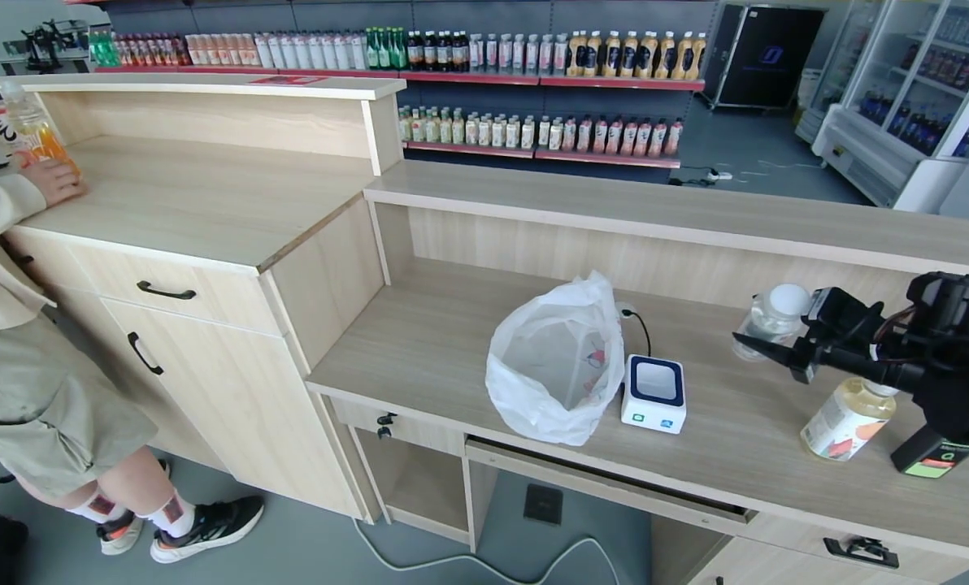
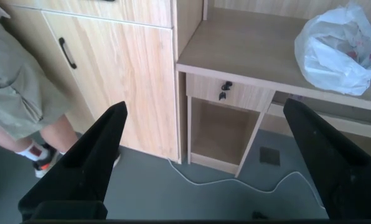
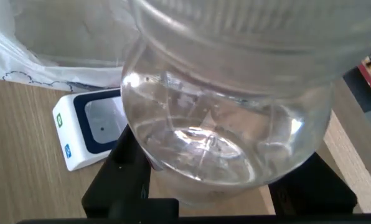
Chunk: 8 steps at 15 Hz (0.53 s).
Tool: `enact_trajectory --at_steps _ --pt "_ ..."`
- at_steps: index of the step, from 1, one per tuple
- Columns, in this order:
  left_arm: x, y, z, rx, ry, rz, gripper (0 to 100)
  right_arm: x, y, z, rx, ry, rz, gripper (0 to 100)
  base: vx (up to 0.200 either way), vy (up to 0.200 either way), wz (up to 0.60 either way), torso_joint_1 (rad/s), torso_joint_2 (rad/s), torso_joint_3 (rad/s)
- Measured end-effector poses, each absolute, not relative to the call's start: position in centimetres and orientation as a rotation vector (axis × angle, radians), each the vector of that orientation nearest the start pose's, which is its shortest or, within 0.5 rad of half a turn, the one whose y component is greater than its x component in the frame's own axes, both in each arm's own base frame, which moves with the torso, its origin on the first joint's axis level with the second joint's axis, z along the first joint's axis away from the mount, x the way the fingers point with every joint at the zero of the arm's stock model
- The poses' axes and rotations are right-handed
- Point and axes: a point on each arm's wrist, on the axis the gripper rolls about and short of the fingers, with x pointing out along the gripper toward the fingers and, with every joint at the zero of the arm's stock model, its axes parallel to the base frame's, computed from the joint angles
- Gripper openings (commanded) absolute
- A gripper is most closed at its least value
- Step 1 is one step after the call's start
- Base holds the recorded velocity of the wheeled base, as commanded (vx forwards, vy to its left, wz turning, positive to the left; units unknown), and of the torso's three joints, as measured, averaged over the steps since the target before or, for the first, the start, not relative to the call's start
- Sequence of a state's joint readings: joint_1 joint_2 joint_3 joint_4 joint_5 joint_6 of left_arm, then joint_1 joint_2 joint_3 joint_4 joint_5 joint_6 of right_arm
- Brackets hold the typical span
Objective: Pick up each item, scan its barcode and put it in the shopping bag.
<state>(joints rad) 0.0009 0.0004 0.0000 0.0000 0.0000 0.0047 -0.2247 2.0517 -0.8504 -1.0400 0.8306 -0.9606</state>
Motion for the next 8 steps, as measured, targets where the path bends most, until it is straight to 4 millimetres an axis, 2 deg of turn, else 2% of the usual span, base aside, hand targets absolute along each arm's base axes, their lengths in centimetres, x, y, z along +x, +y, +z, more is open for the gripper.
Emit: enact_trajectory --at_steps 8 --pt "-2.3 0.0 7.5 0.005 0.0 0.001 100 38.4 -6.4 9.4 -0.826 -0.179 0.689 0 0.0 0.0 0.0 0.0 0.0 0.0"
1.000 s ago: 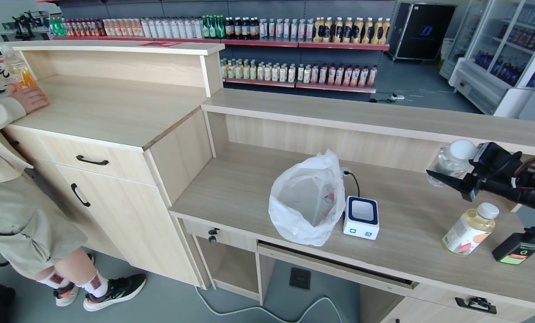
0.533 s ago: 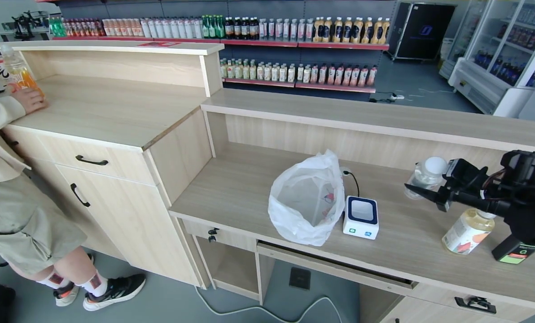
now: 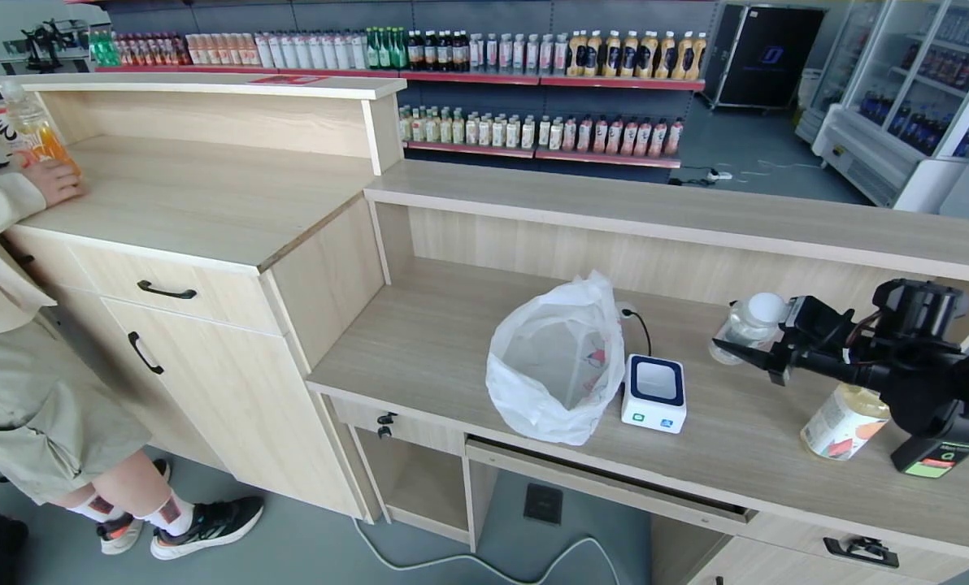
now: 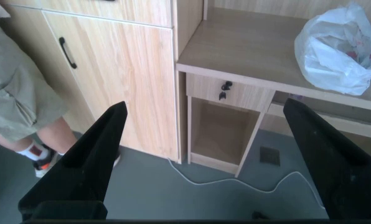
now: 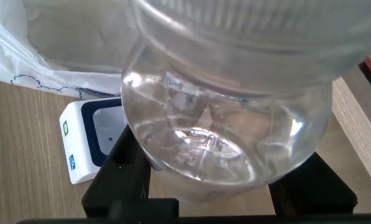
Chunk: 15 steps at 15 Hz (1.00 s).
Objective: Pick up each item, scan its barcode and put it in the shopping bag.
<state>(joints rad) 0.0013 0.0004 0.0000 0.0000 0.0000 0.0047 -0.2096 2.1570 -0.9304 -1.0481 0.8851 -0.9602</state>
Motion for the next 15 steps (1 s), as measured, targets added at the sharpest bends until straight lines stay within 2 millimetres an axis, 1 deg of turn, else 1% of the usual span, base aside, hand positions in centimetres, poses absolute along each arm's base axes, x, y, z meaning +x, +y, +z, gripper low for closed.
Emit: enact_trajectory --at_steps 3,6,11,15 --pt "-2.3 0.0 7.5 0.004 0.0 0.002 100 38.6 -6.4 8.6 -0.815 -0.162 0.696 0 0.0 0.0 0.0 0.0 0.0 0.0" --pt "-2.3 0.0 7.5 0.005 0.0 0.002 100 39.2 -6.0 8.3 -0.808 -0.166 0.709 0 0.0 0.0 0.0 0.0 0.0 0.0" --pt "-2.3 0.0 7.5 0.005 0.0 0.001 100 40.2 -4.6 8.0 -0.811 -0.21 0.734 0 0.0 0.0 0.0 0.0 0.0 0.0" --pt "-2.3 0.0 7.5 0.005 0.0 0.002 100 40.8 -3.8 7.1 -0.812 -0.227 0.75 0 0.0 0.0 0.0 0.0 0.0 0.0"
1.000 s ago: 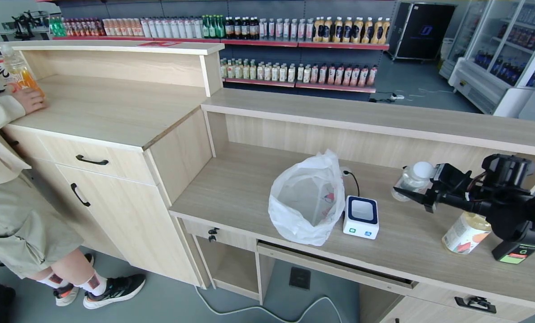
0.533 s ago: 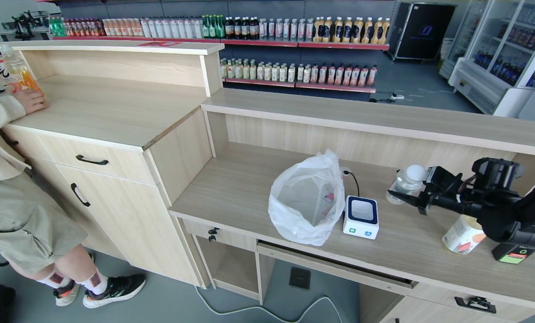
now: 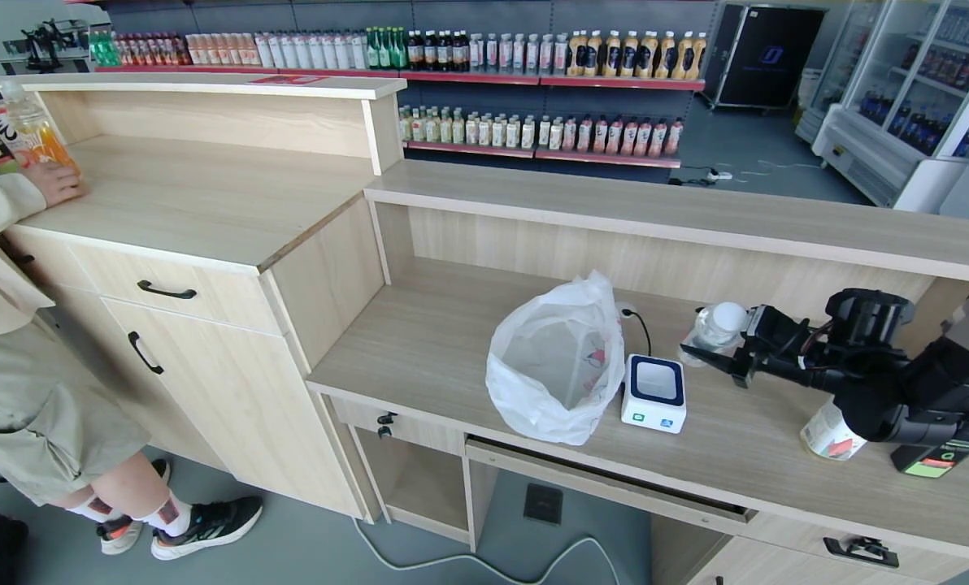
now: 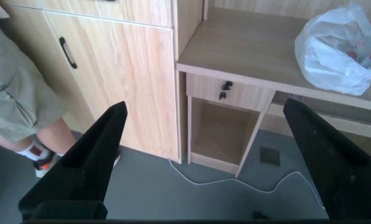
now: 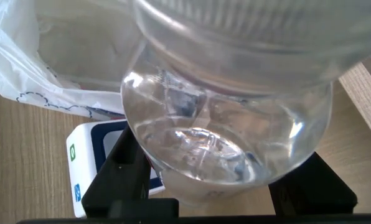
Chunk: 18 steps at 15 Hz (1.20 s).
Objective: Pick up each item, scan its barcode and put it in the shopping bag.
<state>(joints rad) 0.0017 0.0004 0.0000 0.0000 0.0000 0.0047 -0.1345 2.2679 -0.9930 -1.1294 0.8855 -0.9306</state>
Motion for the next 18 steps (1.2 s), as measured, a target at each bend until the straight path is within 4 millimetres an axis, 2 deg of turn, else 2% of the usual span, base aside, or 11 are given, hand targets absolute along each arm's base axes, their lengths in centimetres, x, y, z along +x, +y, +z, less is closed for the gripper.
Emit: enact_trajectory --at_steps 12,18 --pt "-2.3 0.0 7.5 0.005 0.0 0.001 100 42.8 -3.7 6.3 -0.802 -0.258 0.736 0 0.0 0.0 0.0 0.0 0.0 0.0" --pt "-2.3 0.0 7.5 0.005 0.0 0.001 100 43.7 -2.9 5.7 -0.785 -0.266 0.752 0 0.0 0.0 0.0 0.0 0.0 0.0"
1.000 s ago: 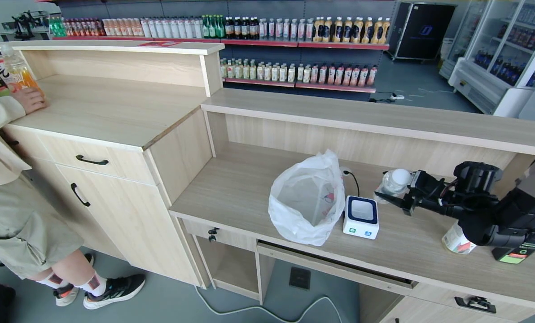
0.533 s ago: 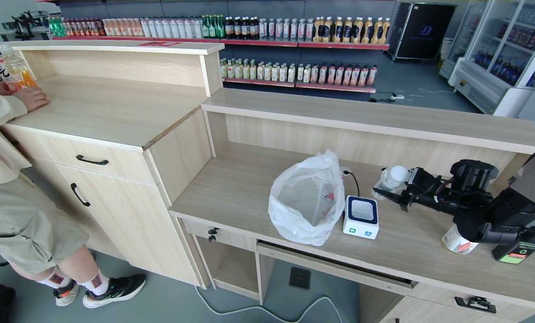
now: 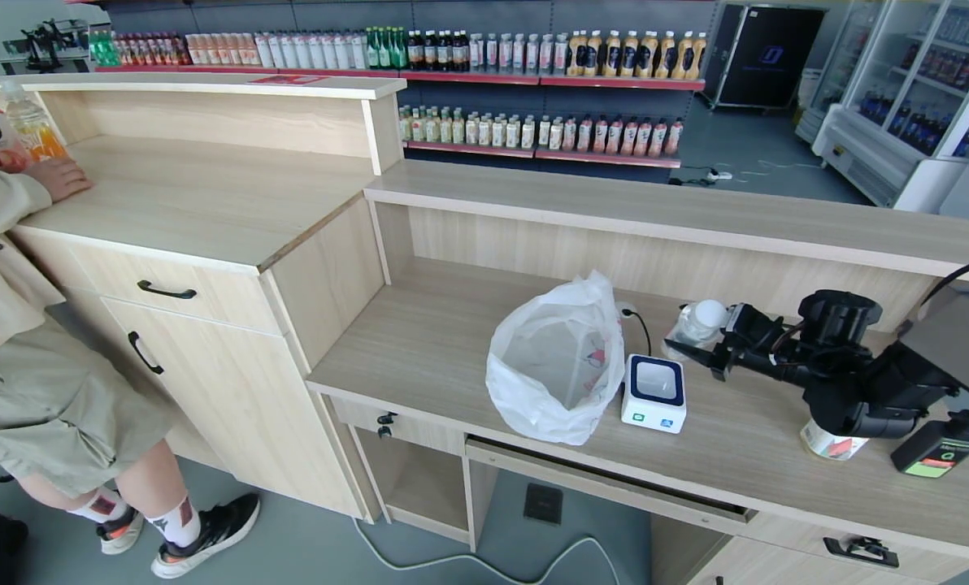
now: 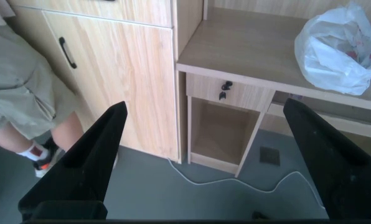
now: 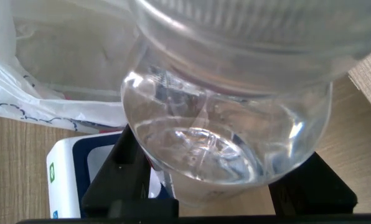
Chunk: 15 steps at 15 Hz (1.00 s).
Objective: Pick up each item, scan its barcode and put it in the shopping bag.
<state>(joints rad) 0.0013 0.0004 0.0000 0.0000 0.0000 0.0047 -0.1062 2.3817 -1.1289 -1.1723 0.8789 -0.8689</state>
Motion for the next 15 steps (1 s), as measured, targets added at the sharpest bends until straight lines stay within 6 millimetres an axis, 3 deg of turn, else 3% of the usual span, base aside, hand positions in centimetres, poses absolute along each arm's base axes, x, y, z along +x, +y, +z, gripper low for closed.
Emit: enact_trajectory --at_steps 15 --pt "-2.3 0.0 7.5 0.005 0.0 0.001 100 44.9 -1.7 5.1 -0.762 -0.271 0.765 0 0.0 0.0 0.0 0.0 0.0 0.0"
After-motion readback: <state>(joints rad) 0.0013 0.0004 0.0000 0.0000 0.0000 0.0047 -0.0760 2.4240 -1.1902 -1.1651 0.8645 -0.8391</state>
